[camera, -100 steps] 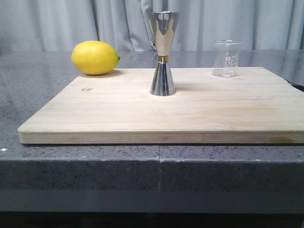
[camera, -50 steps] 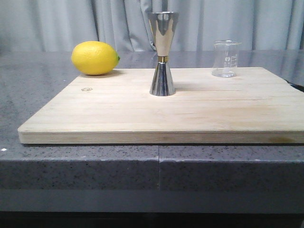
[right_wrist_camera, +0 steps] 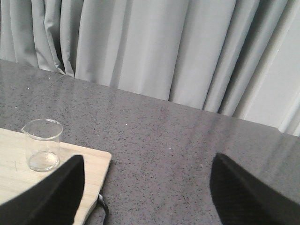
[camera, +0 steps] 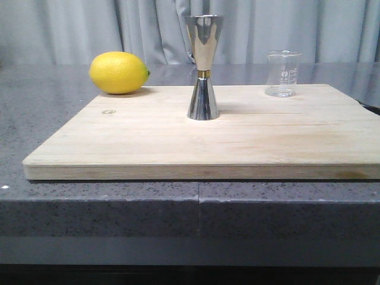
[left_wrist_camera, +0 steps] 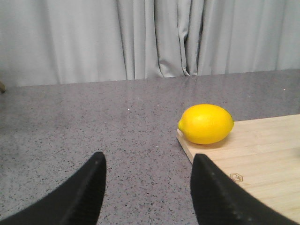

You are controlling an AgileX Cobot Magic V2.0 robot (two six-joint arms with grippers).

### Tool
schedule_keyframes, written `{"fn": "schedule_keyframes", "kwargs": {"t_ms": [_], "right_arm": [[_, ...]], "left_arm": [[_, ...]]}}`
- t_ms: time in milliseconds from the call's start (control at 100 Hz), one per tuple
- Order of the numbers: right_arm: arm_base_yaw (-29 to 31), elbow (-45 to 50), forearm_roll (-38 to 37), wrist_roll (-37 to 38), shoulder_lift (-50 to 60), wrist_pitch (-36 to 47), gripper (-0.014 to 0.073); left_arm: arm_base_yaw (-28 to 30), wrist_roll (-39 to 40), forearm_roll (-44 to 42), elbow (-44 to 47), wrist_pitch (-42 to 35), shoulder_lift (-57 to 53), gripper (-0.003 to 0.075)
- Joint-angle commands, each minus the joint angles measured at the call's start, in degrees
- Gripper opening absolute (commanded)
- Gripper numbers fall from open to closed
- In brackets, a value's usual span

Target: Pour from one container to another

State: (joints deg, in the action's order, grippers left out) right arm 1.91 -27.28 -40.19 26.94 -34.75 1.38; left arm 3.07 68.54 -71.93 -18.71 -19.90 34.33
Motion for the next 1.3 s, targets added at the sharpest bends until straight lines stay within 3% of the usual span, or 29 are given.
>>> {"fn": "schedule_keyframes", "kwargs": {"t_ms": [0,120,240,340,510,610,1290], "right_arm": [[0.0,-1.1,-0.1,-0.1,1.0,3.5,0.0505],[0.0,-1.0,0.8,0.0,1.1,2.5,0.0496],[0.0,-0.9,3.4,0.0,1.3,-1.4,0.0414],[0.0,-0.9,3.4,0.0,1.3,-2.5,0.0295],[0.0,-0.9,3.4,0.0,1.3,-0.6,0.0053],[0.0,-0.9,3.4,0.0,1.3,1.2,-0.0065],[0.0,-0.9,3.4,0.0,1.3,3.1,-0.0067]], "left_arm": [[-0.1,0.7,1.7,-0.8,-2.0,-0.6,0.0366],[-0.1,0.7,1.7,-0.8,-3.6,-0.6,0.0365],[-0.1,0.7,2.0,-0.8,-8.3,-0.7,0.0353],[-0.1,0.7,4.2,-0.8,-9.8,-0.7,0.0253],[-0.1,0.7,4.4,-0.8,-9.7,-0.7,-0.0024],[-0.1,0.4,4.4,-0.8,-8.9,-0.7,-0.0021],[-0.1,0.4,4.3,-0.8,-8.1,-0.7,-0.0021]]}}
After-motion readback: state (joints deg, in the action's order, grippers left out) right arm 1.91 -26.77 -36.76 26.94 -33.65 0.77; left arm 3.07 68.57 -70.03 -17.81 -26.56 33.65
